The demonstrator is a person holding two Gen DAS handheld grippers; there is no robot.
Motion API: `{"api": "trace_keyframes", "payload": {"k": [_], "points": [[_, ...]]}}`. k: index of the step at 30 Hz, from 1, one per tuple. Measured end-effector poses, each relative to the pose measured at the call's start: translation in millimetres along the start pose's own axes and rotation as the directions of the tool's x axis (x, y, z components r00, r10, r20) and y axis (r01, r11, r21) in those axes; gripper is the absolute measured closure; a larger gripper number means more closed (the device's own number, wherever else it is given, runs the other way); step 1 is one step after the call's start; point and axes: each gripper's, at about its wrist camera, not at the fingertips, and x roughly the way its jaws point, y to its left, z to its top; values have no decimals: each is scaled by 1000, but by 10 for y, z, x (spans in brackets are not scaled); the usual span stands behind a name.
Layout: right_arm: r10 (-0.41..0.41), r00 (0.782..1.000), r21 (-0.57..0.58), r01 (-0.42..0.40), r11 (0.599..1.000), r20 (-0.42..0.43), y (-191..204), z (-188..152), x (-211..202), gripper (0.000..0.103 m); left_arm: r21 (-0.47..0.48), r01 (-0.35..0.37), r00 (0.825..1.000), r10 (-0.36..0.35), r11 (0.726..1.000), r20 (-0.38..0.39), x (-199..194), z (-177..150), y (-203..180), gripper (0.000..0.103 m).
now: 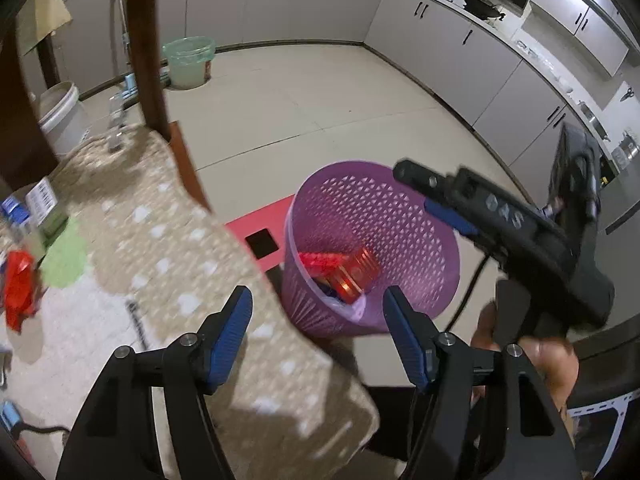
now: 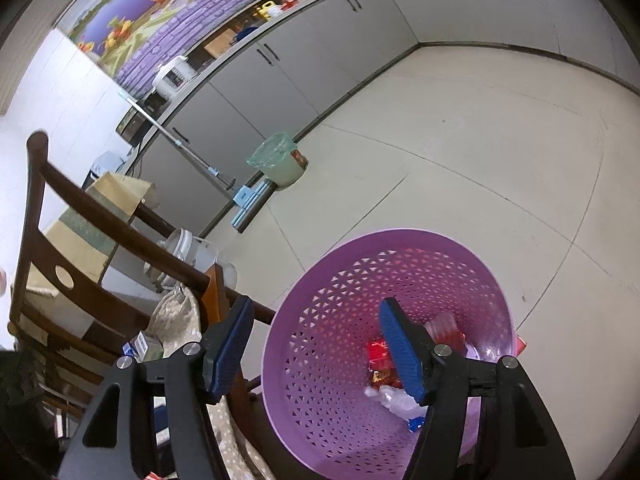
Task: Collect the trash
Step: 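Open both tools over the purple basket to drop the bag and pack, then grasp the blue toothpaste box with the left tool while the right tool grasps the red wrapper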
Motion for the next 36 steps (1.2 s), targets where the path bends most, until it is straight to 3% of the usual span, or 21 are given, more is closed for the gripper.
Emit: {"api": "trace_keyframes", "payload": {"k": [7, 13, 18, 22, 25, 28, 33, 36], "points": [[0, 1000, -59, -1, 998, -8, 239, -93, 87, 31, -58, -64, 997, 67, 996, 49, -471, -309, 415, 33], [17, 1000, -144, -20, 989, -19, 560, -230, 184, 30, -194, -138, 985, 154, 971, 73, -877, -672, 1029, 31], [26, 999, -244, -32, 969, -30, 863, -426, 260, 29, -352, -226, 961, 267, 908, 71, -1232, -1088, 1663, 31], [21, 999, -286, -33, 958, -45, 1009, -576, 332, 29, -464, -325, 920, 389, 824, 46, -1523, -1478, 2220, 31], [-2, 999, -307, -12, 952, -46, 1053, -681, 391, 29, -545, -351, 900, 435, 761, 29, -1694, -1713, 2571, 31], [-25, 999, -327, 16, 945, -24, 1076, -780, 399, 29, -620, -307, 907, 420, 722, 40, -1786, -1859, 2871, 30], [-101, 994, -411, 104, 906, 29, 1209, -982, 438, 29, -682, -193, 946, 319, 706, 63, -1658, -1735, 3277, 27], [-108, 994, -425, 105, 899, 17, 1274, -1044, 514, 29, -715, -136, 963, 262, 686, 68, -1466, -1598, 3427, 27]]}}
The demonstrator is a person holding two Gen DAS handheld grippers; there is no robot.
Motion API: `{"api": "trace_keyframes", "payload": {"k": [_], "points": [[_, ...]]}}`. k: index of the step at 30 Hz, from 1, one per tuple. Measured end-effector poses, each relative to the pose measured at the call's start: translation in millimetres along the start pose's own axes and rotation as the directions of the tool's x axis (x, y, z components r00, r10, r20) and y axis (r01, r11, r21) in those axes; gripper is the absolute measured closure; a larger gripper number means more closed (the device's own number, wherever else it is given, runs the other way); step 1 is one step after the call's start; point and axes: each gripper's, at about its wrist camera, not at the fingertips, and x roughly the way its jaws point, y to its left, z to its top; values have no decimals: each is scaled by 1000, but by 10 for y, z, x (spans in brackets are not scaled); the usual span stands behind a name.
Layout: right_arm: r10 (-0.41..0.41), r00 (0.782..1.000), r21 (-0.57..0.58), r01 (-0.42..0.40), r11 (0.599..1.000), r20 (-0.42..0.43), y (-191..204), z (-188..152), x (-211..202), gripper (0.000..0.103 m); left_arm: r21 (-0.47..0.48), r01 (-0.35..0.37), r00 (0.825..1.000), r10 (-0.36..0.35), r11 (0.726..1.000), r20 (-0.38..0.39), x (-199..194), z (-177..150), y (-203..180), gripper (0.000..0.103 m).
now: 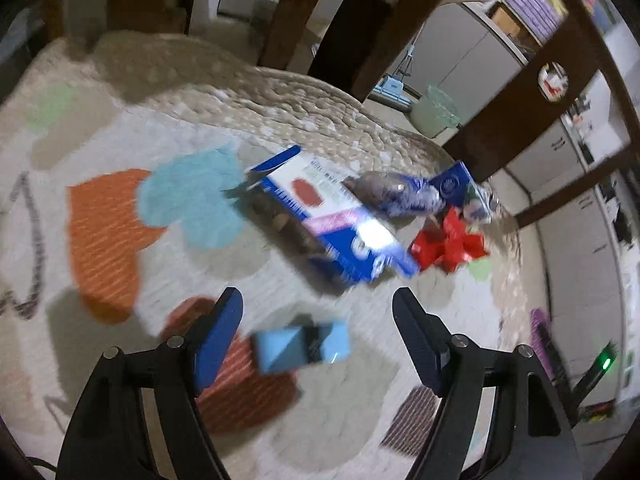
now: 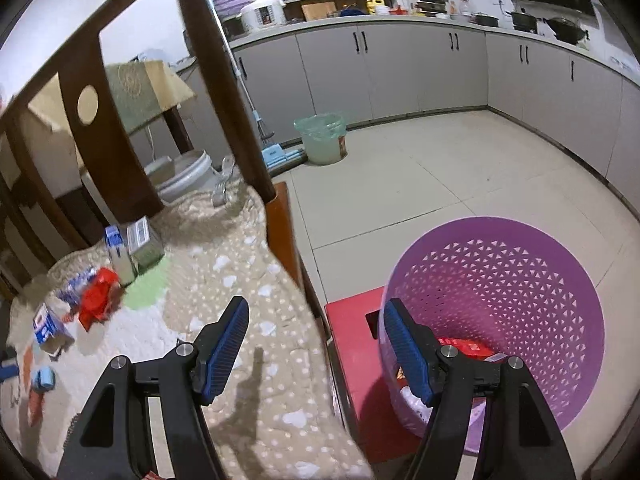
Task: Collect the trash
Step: 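Grasp the blue toothpaste box with the left tool while the right tool grasps the red wrapper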
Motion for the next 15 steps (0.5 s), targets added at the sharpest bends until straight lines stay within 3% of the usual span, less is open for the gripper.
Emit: {"api": "trace_keyframes", "payload": {"k": [7, 12, 14, 15], "points": [[62, 998, -48, -62, 997, -9, 252, 32, 49, 29, -65, -57, 998, 55, 996, -32, 469, 370, -120, 25], [112, 993, -98, -116, 988, -40, 459, 12, 93, 29, -4, -164, 986, 164, 986, -32, 652, 412, -317, 25], [129, 990, -110, -135, 985, -57, 527, -2, 119, 29, 32, -173, 985, 173, 984, -17, 626, 358, -372, 42], [135, 989, -115, -142, 983, -64, 559, -9, 131, 29, 48, -164, 986, 165, 985, -13, 591, 325, -384, 46]]}}
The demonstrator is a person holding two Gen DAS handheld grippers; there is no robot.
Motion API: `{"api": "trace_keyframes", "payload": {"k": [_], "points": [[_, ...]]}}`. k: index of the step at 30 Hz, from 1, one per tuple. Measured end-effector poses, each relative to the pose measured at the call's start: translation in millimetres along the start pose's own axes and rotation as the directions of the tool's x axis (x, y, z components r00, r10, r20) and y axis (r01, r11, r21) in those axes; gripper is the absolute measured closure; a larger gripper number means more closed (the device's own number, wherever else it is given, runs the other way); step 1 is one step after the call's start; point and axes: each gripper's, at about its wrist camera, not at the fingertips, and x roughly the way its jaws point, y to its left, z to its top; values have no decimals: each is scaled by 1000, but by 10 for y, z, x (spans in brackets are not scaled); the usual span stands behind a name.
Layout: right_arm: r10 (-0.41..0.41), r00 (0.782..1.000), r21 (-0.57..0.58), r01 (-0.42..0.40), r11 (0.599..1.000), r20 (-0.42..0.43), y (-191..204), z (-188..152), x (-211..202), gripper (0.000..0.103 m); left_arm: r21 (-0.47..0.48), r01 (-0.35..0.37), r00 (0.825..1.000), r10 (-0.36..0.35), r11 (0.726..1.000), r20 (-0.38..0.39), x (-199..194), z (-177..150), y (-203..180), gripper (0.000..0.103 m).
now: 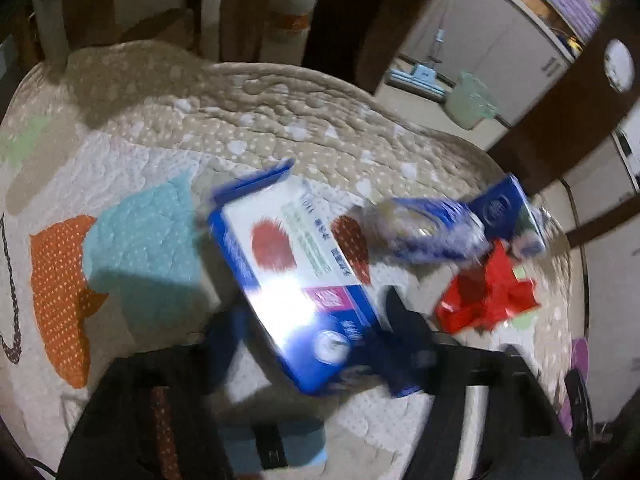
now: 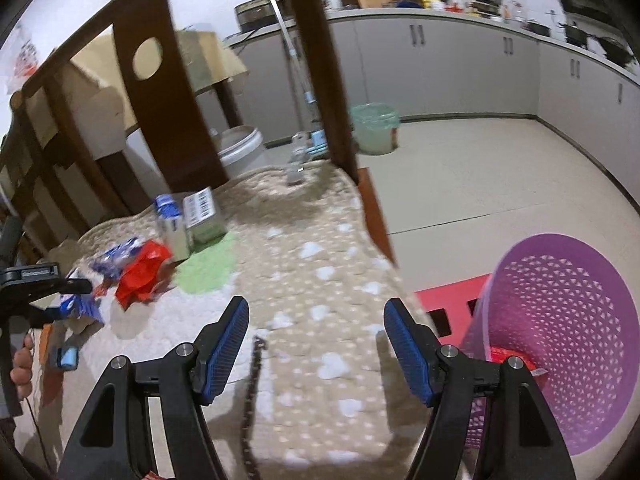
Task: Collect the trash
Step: 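Grasp the blue toothpaste box with the left tool while the right tool grasps the red wrapper, then carry the toothpaste box and red wrapper over the basket and open both tools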
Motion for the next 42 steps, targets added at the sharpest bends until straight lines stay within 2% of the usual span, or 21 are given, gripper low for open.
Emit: {"api": "trace_keyframes", "payload": {"k": [4, 9, 10, 11, 14, 15, 18, 21, 24, 28, 29, 31, 33, 34, 35, 36, 42], "points": [[22, 999, -15, -23, 1000, -23, 95, -21, 53, 29, -5, 69, 997, -69, 998, 14, -249, -166, 128, 51], [52, 996, -70, -57, 996, -71, 276, -108, 135, 29, -16, 156, 987, -156, 988, 47, -670, -357, 327, 51], [74, 993, -68, -80, 994, -88, 303, -109, 153, 29, -10, 166, 984, -165, 986, 59, -753, -404, 355, 58], [94, 990, -61, -101, 993, -107, 330, -101, 177, 29, 0, 171, 983, -170, 985, 71, -825, -436, 397, 69], [183, 971, -6, -186, 983, -153, 489, 2, 290, 29, 34, 189, 978, -191, 981, 84, -927, -514, 460, 71], [227, 959, 21, -227, 974, -170, 589, 76, 357, 29, 45, 186, 978, -189, 982, 87, -925, -524, 469, 71], [294, 933, 69, -286, 956, -205, 873, 257, 583, 29, 55, 190, 978, -193, 980, 74, -850, -525, 528, 71], [265, 936, 29, -266, 964, -232, 1167, 391, 806, 29, 37, 217, 973, -219, 975, 66, -784, -507, 619, 66], [250, 934, 13, -255, 967, -255, 1360, 449, 958, 29, 53, 212, 974, -216, 976, 73, -752, -499, 649, 47], [234, 931, 15, -240, 971, -281, 1539, 504, 1148, 29, 86, 217, 973, -222, 972, 62, -671, -486, 603, 36], [225, 931, 10, -232, 973, -287, 1566, 497, 1173, 29, 93, 207, 975, -213, 974, 57, -634, -477, 581, 36], [192, 936, -13, -205, 979, -296, 1607, 481, 1198, 43, 97, 181, 981, -187, 979, 48, -544, -454, 567, 36], [206, 933, -17, -220, 975, -296, 1604, 484, 1151, 53, 106, 146, 988, -151, 984, 40, -467, -447, 553, 36], [213, 931, -18, -228, 974, -295, 1595, 482, 1116, 56, 114, 134, 990, -139, 984, 39, -454, -451, 549, 42], [217, 932, -21, -233, 972, -292, 1572, 481, 1080, 56, 123, 128, 990, -134, 984, 39, -447, -463, 545, 53], [224, 932, -28, -241, 970, -285, 1548, 471, 1003, 57, 131, 133, 990, -139, 982, 32, -450, -476, 537, 57], [264, 931, -7, -275, 961, -253, 1277, 363, 634, 59, 125, 146, 984, -157, 981, 84, -692, -522, 518, 57]]}}
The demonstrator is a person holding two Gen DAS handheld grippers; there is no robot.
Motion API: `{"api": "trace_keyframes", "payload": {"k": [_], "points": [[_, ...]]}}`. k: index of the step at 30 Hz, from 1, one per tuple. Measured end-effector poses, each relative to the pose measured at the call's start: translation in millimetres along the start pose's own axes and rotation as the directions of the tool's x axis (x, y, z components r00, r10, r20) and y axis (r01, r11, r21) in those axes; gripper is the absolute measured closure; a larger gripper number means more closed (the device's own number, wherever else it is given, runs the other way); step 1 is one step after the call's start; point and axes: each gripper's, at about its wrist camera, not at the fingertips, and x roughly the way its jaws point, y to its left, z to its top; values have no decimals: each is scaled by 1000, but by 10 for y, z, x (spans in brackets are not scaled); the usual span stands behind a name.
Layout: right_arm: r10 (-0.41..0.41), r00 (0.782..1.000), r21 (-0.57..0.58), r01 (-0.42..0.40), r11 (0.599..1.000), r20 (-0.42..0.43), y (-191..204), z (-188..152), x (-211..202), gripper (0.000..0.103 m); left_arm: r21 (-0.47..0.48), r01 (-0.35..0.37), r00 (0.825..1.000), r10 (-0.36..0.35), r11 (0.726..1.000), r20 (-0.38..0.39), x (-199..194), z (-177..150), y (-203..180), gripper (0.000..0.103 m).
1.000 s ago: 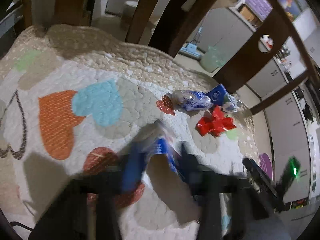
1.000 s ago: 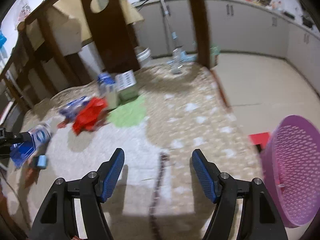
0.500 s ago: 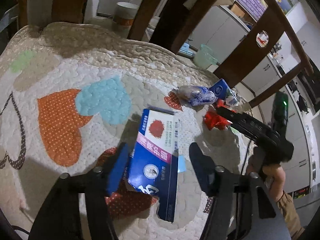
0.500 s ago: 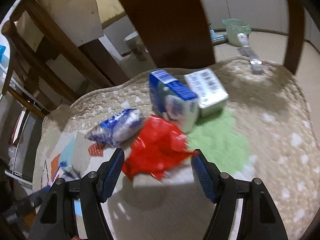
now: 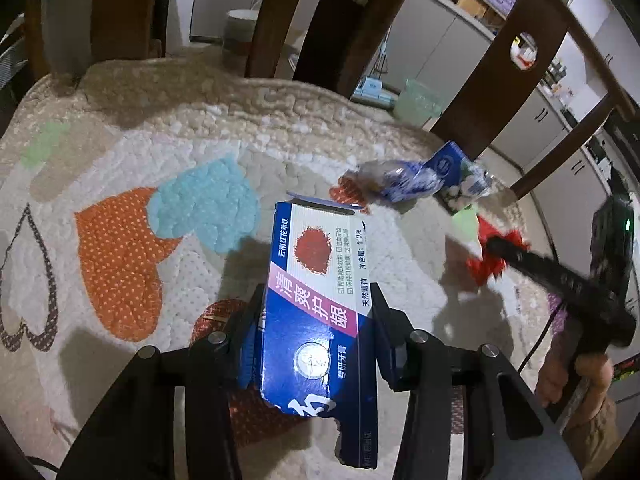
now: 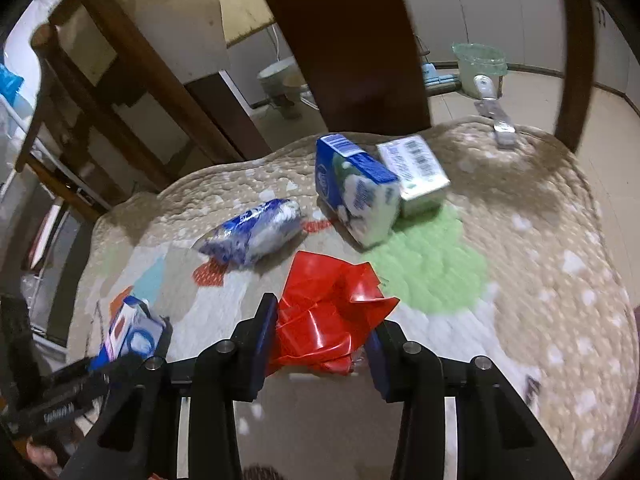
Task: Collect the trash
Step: 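Carry the toothpaste box and red wrapper over the basket and open both tools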
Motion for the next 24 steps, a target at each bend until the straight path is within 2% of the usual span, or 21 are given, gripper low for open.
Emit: {"api": "trace_keyframes", "payload": {"k": [5, 11, 19, 24], "points": [[14, 998, 34, -16, 999, 57, -253, -183, -376, 59, 38, -2, 1000, 1, 999, 30, -200, 5, -255, 57], [-75, 986, 36, 71, 997, 147, -626, -378, -832, 59, 177, -27, 998, 17, 984, 56, -271, -40, -872, 57], [-175, 957, 115, 152, 982, 229, -1236, -555, -1311, 59, 340, -6, 1000, -3, 940, 28, -126, -176, -1714, 57], [-217, 935, 189, 167, 968, 281, -1543, -642, -1550, 59, 429, -1, 1000, -6, 903, 16, -41, -284, -2196, 57]]}}
